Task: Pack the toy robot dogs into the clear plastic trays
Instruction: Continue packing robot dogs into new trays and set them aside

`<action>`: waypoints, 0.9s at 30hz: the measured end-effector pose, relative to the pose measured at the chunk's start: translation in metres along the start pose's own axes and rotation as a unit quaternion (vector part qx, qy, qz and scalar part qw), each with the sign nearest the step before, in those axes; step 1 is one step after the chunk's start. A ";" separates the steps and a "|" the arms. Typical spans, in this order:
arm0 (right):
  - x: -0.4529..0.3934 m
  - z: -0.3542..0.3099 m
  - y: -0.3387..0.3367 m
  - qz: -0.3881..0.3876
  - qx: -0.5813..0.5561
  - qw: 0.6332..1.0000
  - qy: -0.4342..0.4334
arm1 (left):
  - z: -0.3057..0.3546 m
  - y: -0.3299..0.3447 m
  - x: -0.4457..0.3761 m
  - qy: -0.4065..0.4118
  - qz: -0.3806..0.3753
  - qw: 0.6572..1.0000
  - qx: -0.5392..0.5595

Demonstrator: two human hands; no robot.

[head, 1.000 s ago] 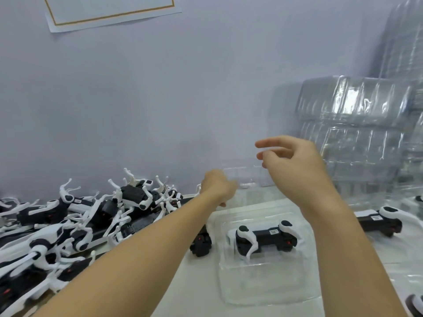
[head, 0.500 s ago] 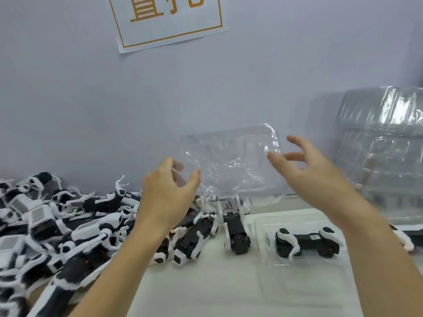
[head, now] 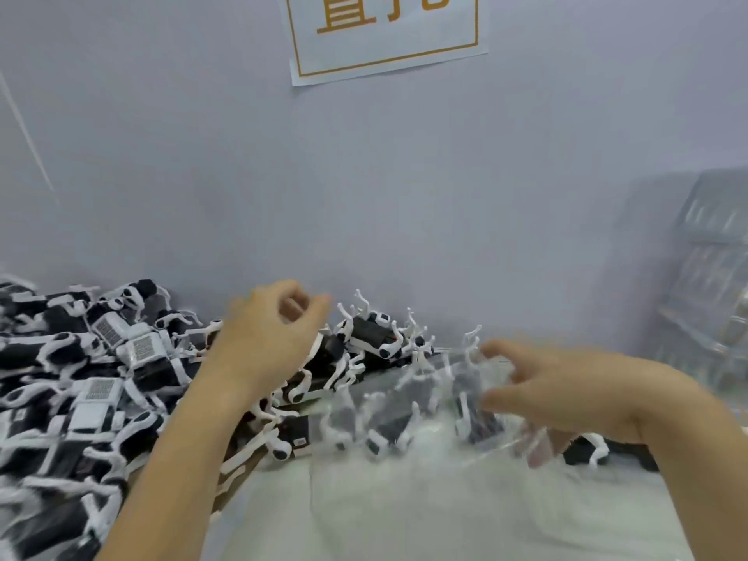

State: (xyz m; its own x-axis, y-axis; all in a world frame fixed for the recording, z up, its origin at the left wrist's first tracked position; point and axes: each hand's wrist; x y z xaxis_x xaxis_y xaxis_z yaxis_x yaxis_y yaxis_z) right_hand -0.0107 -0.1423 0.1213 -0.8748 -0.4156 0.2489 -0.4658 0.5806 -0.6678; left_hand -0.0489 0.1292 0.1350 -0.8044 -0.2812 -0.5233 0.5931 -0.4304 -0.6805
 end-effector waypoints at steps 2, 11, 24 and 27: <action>-0.004 -0.007 0.011 -0.025 0.052 0.998 0.019 | 0.002 0.002 0.004 0.060 -0.139 0.988 -0.040; -0.018 -0.014 0.035 -0.079 0.161 0.980 0.082 | 0.000 0.062 0.025 0.085 -0.419 0.886 -0.178; -0.072 0.016 0.070 0.110 0.139 0.983 -0.039 | -0.009 0.098 0.030 0.130 -0.387 0.904 -0.128; -0.077 0.020 0.069 0.157 0.112 0.981 -0.030 | -0.011 0.099 0.030 0.127 -0.384 0.907 -0.118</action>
State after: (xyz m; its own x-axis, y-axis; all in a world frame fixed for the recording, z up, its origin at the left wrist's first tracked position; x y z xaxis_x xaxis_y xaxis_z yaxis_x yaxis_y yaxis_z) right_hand 0.0271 -0.0839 0.0423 -0.9579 -0.2855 -0.0315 -0.1274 0.5207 -0.8442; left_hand -0.0135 0.0873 0.0467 -0.9672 0.2438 0.0707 -0.1244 -0.2125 -0.9692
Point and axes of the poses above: each hand's wrist, its own x-axis away from the middle knuckle, its own y-axis out of the palm, z = x × y, and after that the axes turned 6 degrees about -x, right-handed
